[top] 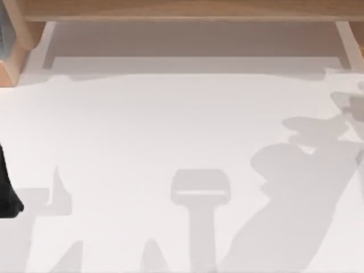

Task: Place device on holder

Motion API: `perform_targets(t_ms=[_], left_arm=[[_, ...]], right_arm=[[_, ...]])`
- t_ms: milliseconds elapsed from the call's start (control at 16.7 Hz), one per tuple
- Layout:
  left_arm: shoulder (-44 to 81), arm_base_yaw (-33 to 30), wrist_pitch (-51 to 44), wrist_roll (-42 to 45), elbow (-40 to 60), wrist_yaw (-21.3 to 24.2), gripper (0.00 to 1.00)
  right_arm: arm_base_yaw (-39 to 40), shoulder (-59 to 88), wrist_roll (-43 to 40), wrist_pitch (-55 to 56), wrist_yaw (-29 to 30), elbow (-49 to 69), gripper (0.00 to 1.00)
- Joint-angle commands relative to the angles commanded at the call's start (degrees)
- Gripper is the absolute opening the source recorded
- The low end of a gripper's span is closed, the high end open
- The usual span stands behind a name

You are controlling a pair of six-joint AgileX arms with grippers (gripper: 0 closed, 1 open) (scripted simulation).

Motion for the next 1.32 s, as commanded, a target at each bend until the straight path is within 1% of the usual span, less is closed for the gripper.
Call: perform_targets(t_ms=[300,540,660,1020,1320], left_arm=[[0.0,0.0,0.0,0.0,0.0,0.0,1.00],[0.0,0.0,0.0,0.0,0.0,0.0,1.00],[0.0,0.0,0.0,0.0,0.0,0.0,1.00],[0.0,0.0,0.0,0.0,0.0,0.0,1.00],[0.0,0.0,0.0,0.0,0.0,0.0,1.00]], right_arm=[[-10.6,-3.7,0.2,17.8,-2.0,-5.1,0.00],[-16.5,-4.8,0.7,26.8,-3.2,-6.8,0.00],[-17.7,-5.0,0.9,28.6,-3.4,-7.1,0.00],[-17.5,-4.7,1.0,28.5,-3.4,-6.8,0.00],[-17.3,-1.7,1.1,28.3,-2.5,-2.7,0.00]])
